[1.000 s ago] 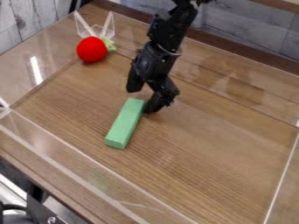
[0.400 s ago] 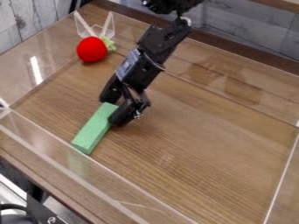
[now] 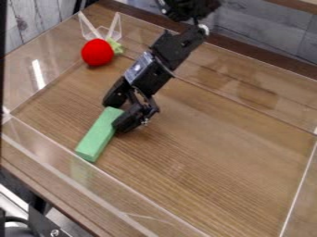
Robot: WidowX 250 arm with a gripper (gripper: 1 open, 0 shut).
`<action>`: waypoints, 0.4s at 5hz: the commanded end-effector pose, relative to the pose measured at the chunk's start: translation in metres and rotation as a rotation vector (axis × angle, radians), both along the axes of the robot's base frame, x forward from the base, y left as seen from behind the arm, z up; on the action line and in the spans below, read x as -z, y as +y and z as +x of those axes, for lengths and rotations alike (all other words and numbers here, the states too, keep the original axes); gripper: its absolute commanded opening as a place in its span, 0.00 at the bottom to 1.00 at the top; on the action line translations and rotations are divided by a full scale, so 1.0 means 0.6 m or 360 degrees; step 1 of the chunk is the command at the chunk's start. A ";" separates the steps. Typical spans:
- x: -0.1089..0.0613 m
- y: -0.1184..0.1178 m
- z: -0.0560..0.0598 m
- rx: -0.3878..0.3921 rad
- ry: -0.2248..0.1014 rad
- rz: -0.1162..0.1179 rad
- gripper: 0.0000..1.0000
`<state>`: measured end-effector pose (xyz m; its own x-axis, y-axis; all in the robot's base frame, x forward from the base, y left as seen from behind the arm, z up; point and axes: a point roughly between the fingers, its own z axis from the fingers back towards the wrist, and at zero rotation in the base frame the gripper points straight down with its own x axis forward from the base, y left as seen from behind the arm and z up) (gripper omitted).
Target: Put the green stick in the brown bowl
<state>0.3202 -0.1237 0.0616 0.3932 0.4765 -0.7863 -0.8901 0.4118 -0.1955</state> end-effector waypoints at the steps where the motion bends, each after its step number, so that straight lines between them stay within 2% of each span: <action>1: -0.023 -0.026 0.010 0.0023 -0.0107 -0.0146 1.00; 2: -0.024 -0.033 0.011 0.0081 -0.0123 -0.0267 1.00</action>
<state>0.3219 -0.1458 0.0641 0.4308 0.3283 -0.8406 -0.8656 0.4138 -0.2820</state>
